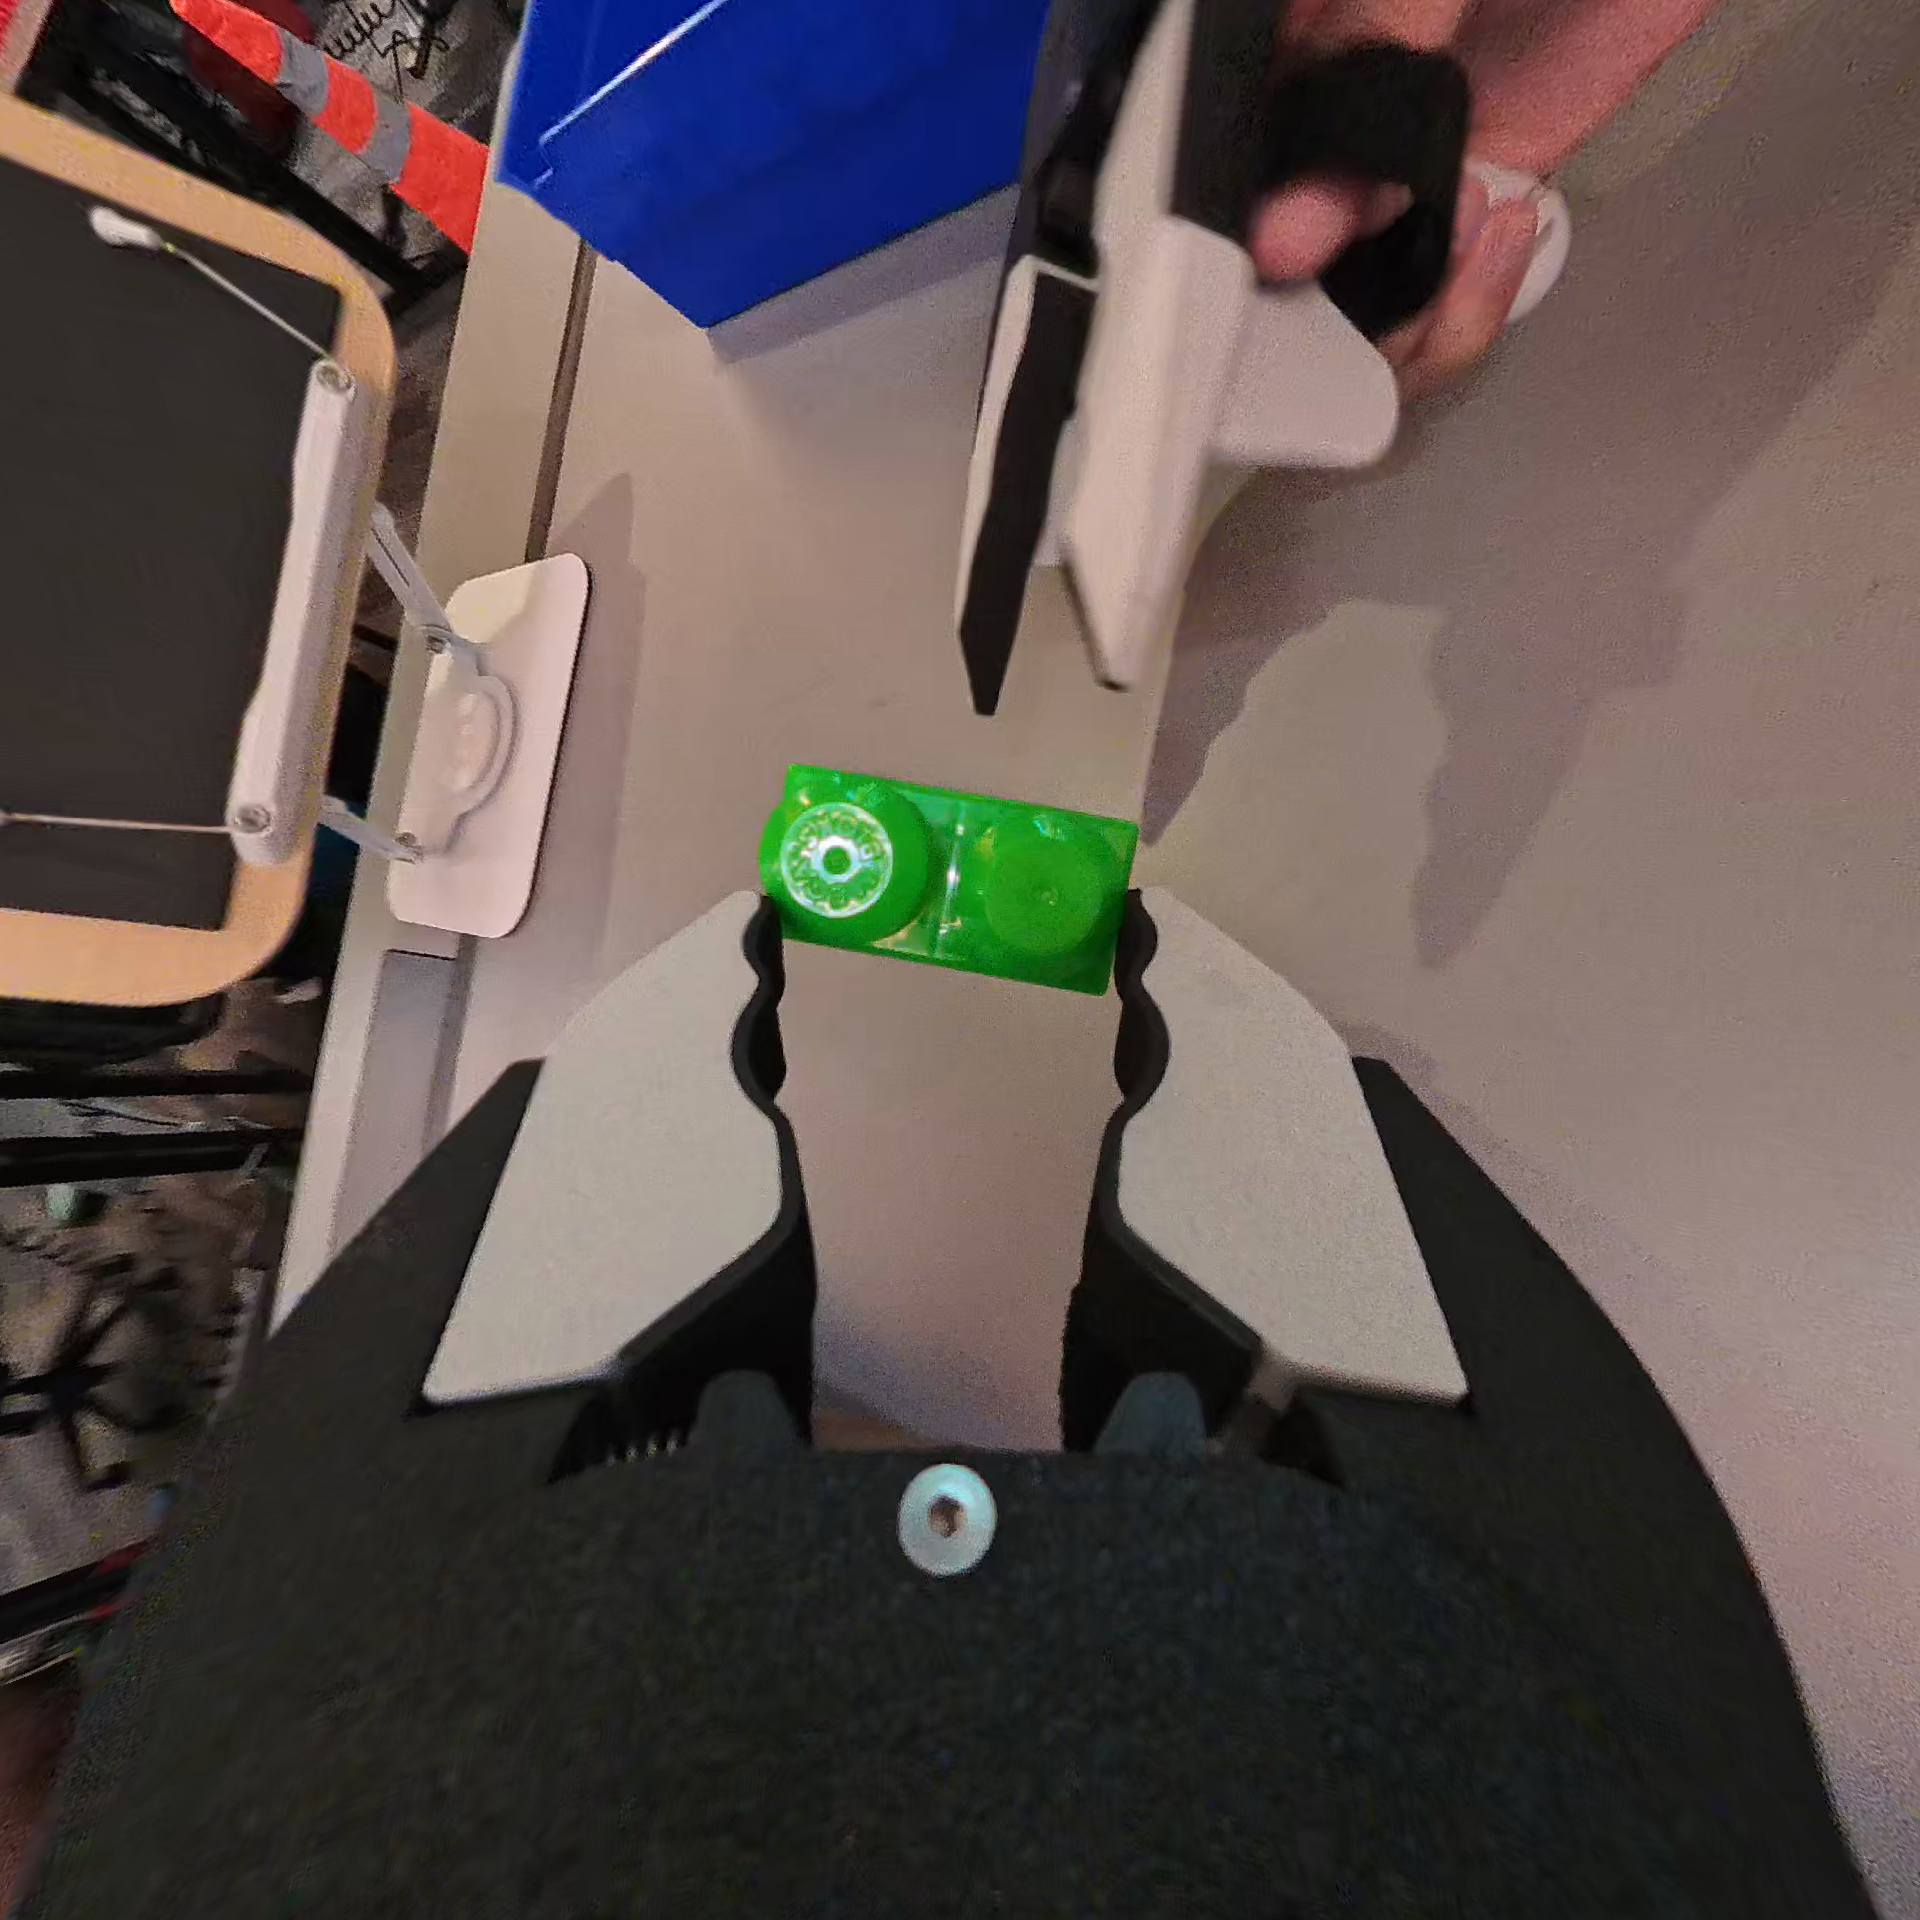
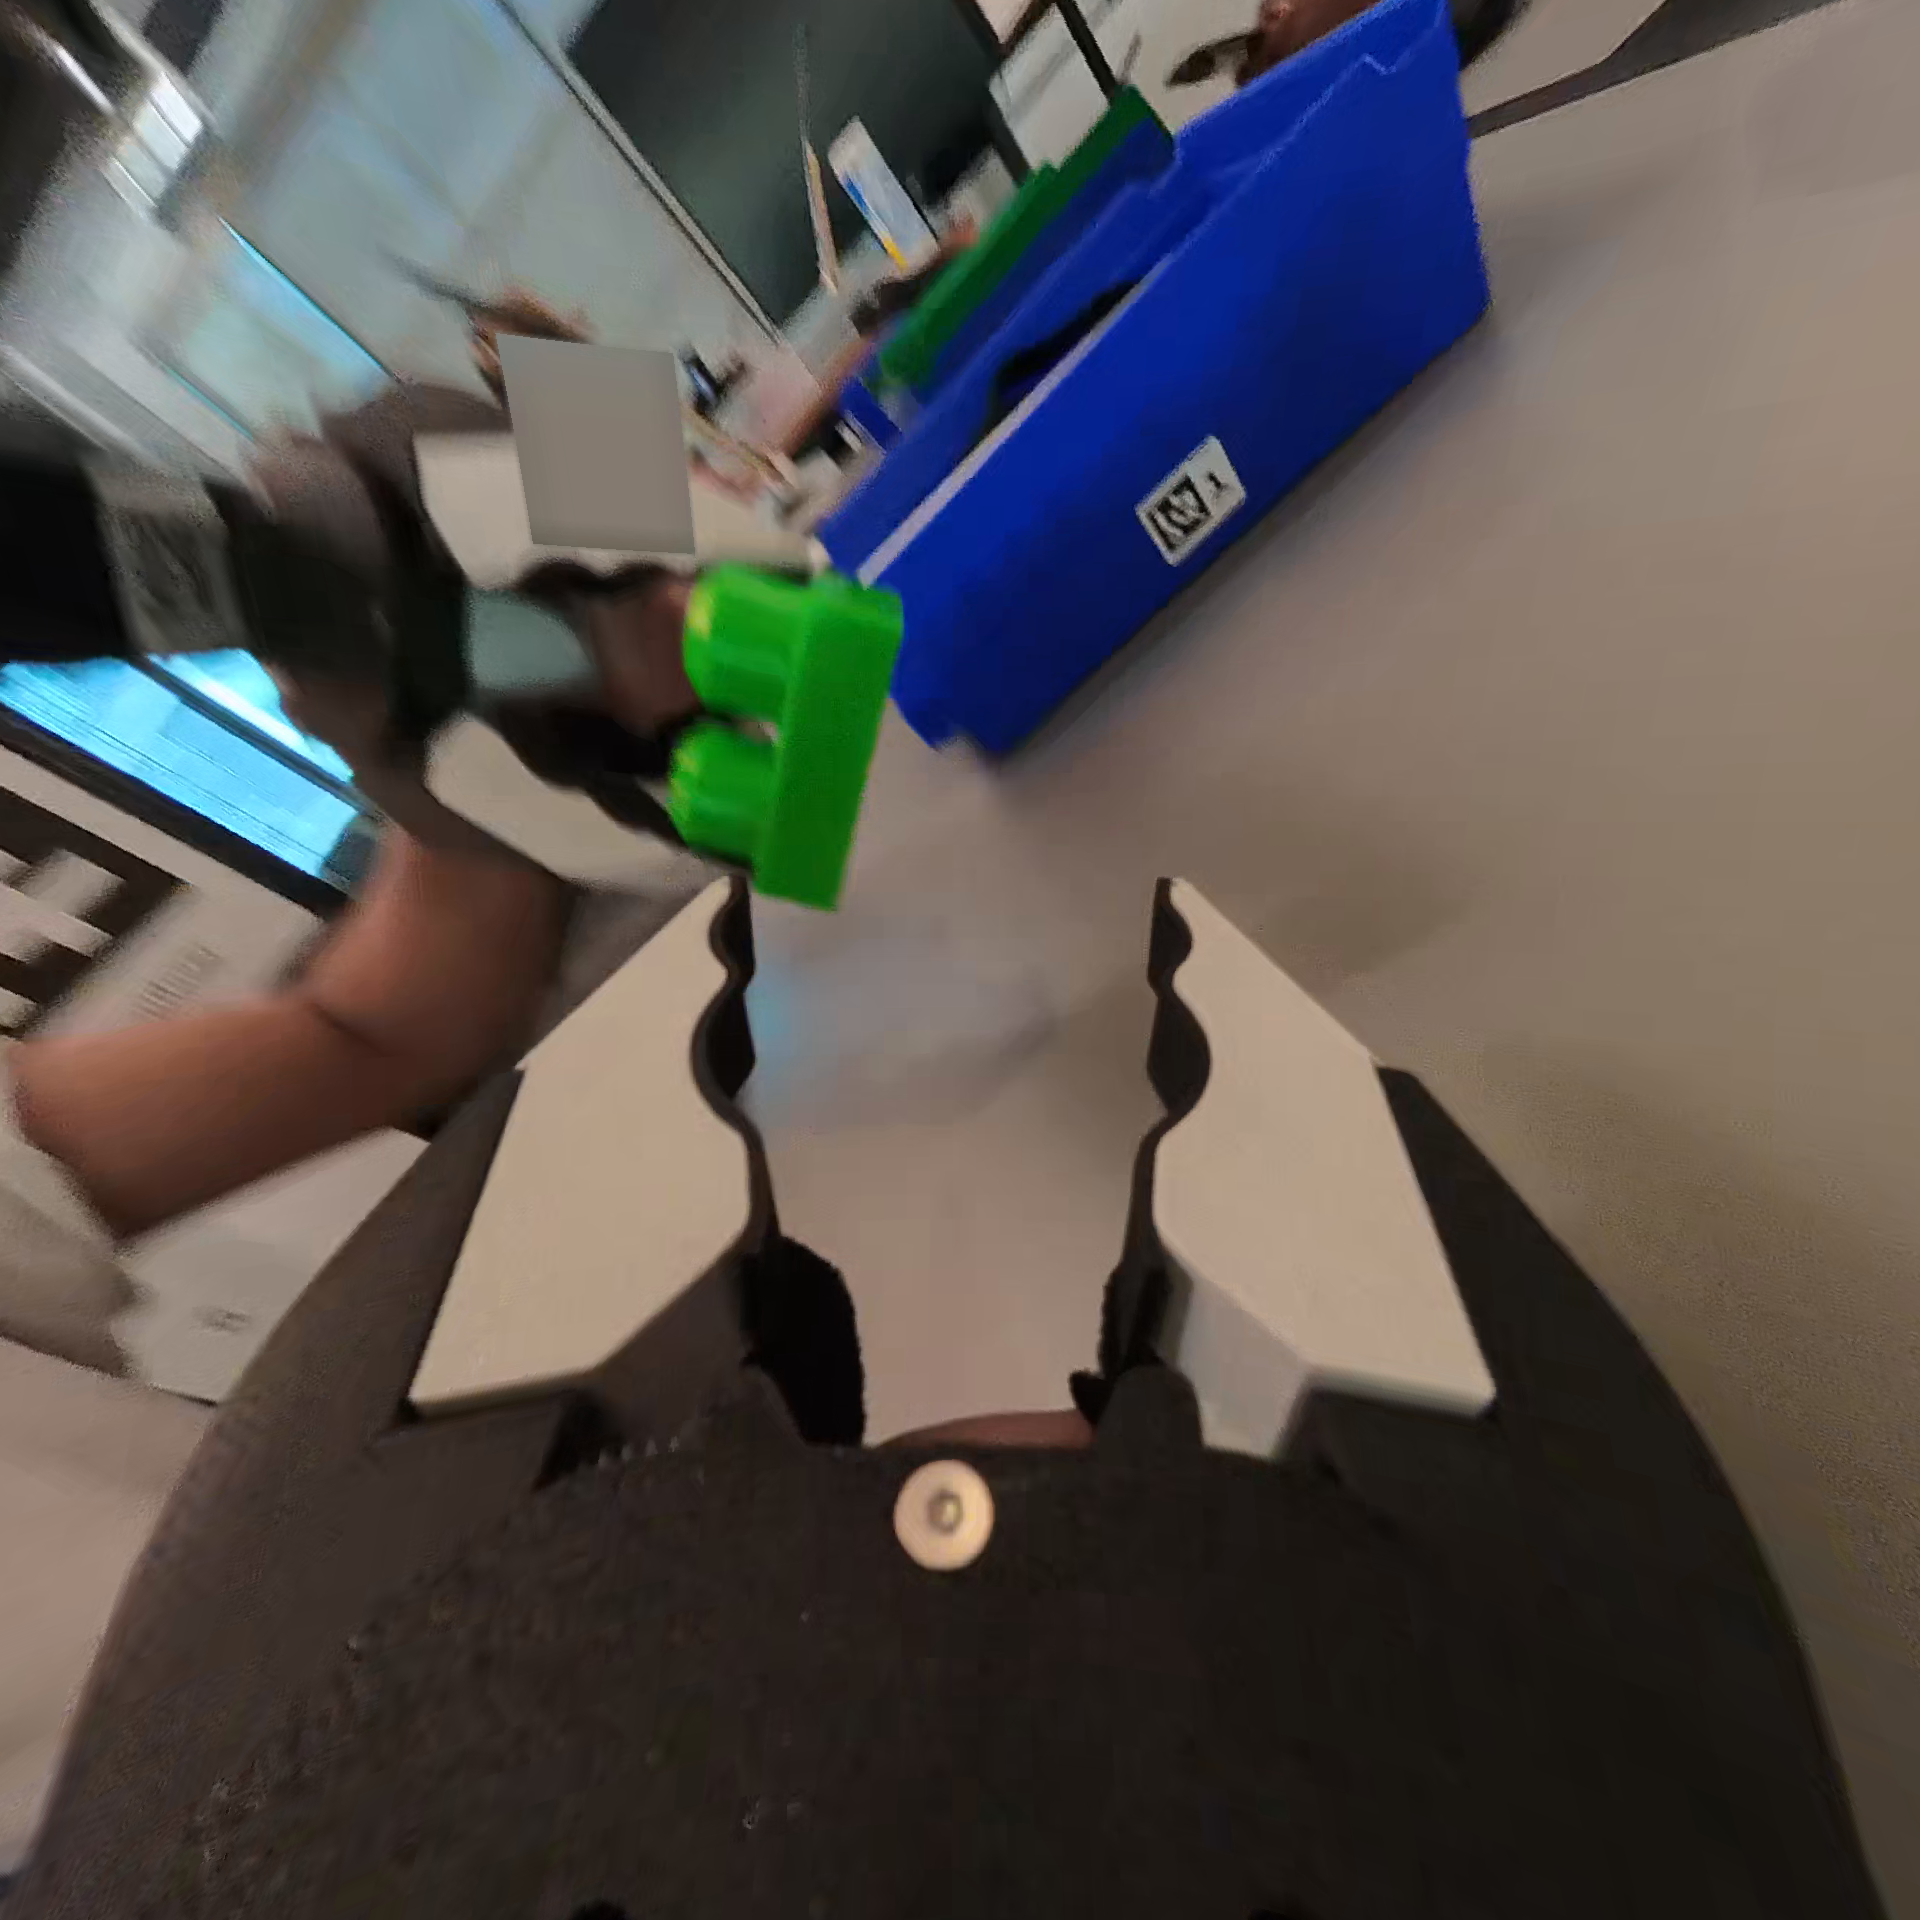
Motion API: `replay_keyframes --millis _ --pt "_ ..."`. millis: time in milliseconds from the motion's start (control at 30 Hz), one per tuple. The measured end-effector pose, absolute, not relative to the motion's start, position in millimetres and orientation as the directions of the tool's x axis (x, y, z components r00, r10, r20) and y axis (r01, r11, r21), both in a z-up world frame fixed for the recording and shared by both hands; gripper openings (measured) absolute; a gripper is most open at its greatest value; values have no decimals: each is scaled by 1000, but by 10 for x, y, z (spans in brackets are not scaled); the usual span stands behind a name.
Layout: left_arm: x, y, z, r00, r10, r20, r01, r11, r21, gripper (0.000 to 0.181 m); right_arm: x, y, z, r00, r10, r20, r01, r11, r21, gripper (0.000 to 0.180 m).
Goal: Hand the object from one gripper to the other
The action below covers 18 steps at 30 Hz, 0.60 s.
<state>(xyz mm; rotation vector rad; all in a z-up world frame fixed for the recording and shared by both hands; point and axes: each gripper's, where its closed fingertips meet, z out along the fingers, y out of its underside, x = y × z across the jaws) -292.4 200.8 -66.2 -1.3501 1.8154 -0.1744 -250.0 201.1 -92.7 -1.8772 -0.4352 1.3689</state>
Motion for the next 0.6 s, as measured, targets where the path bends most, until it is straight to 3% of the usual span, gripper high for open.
replay_keyframes --millis 33,200,400,600 --pt "-2910 1978 -676 -75 -823 -562 -729 430 -533 61 -2537 2008 -860 315 626 -713 -201 -690 -695 74" --pt "-2843 1885 -829 -151 -781 -606 -762 483 -432 61 -2716 1949 -704 99 521 -848 -272 -805 -527 56" --pt "-2743 1828 -934 -191 -769 -610 -766 505 -398 62 -2784 1928 -818 63 477 -877 -264 -839 -475 44" --pt "-2701 1918 -830 8 -806 -592 -731 399 -553 60 -2633 2057 -807 16 410 -912 -350 -852 -389 43"
